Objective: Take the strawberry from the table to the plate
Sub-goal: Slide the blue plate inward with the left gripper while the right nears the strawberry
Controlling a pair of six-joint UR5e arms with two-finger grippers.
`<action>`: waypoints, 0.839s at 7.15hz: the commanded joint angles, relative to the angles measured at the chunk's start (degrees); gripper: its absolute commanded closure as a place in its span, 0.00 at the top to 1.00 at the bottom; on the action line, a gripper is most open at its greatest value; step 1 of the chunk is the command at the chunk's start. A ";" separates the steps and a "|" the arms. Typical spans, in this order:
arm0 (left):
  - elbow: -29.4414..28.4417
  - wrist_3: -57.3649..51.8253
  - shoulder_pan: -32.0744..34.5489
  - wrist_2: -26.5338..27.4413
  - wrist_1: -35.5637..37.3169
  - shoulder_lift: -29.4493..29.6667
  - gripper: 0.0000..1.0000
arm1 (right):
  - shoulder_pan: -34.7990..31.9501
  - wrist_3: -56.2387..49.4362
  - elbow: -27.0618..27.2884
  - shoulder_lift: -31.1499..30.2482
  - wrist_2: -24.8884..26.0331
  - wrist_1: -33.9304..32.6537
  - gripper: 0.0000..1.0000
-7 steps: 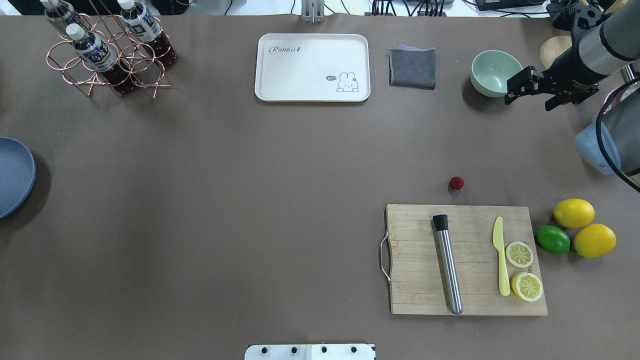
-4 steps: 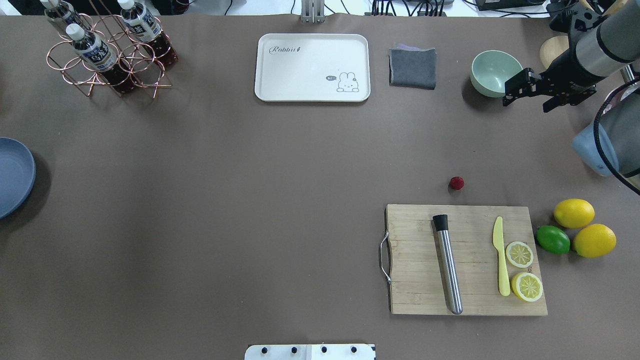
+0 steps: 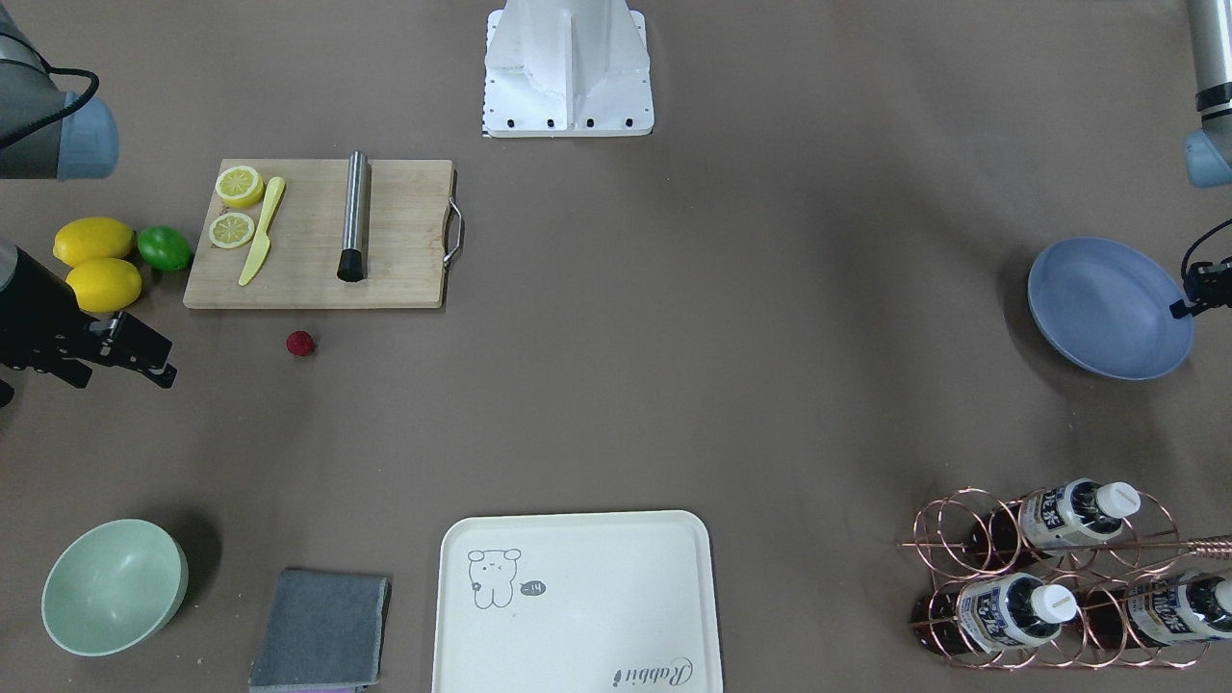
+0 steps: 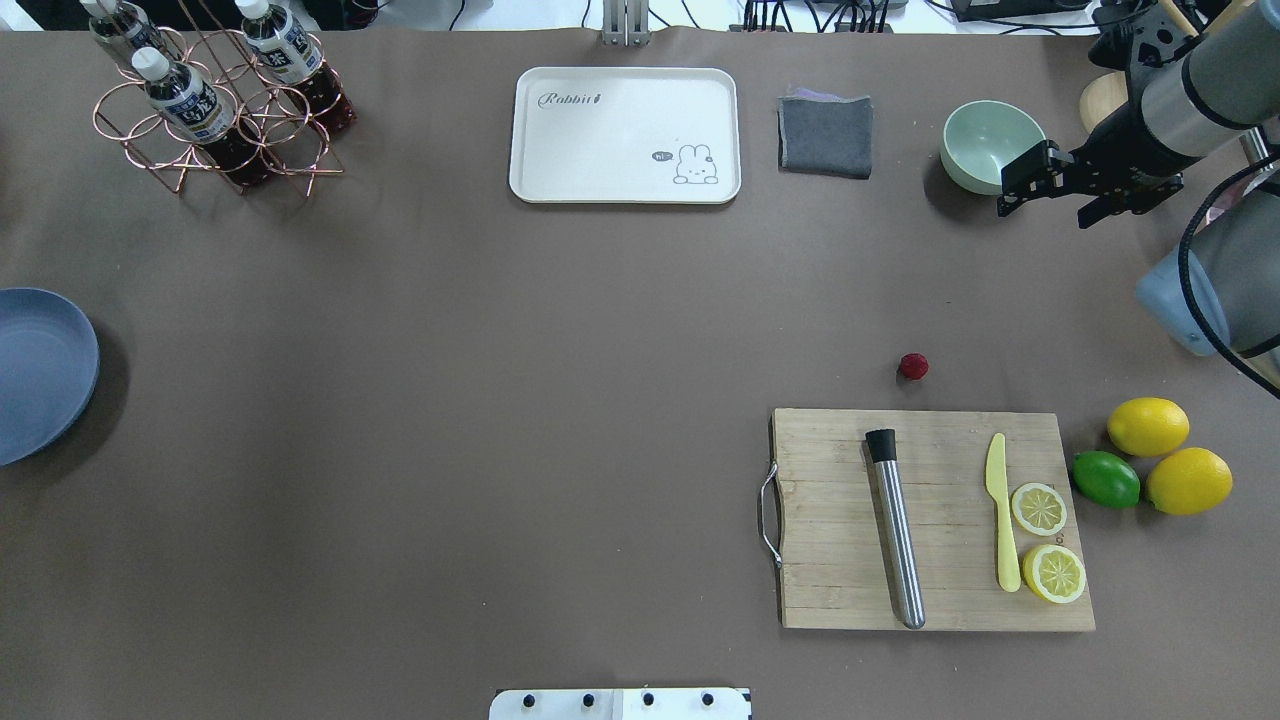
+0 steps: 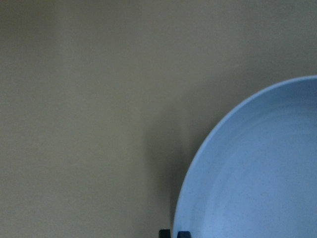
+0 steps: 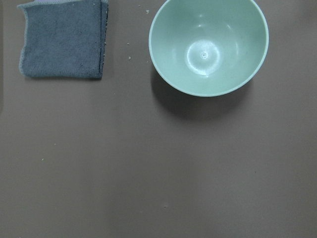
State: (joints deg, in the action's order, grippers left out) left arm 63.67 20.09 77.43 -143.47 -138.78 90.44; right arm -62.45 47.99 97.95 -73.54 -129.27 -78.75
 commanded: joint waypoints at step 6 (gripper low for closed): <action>24.53 28.01 -5.76 -6.49 16.00 7.29 0.00 | 4.78 -0.09 -0.56 1.47 2.60 3.23 1.00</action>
State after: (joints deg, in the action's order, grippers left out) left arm 83.07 39.72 75.52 -151.95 -122.80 97.26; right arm -59.56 47.91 97.76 -71.98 -127.92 -77.78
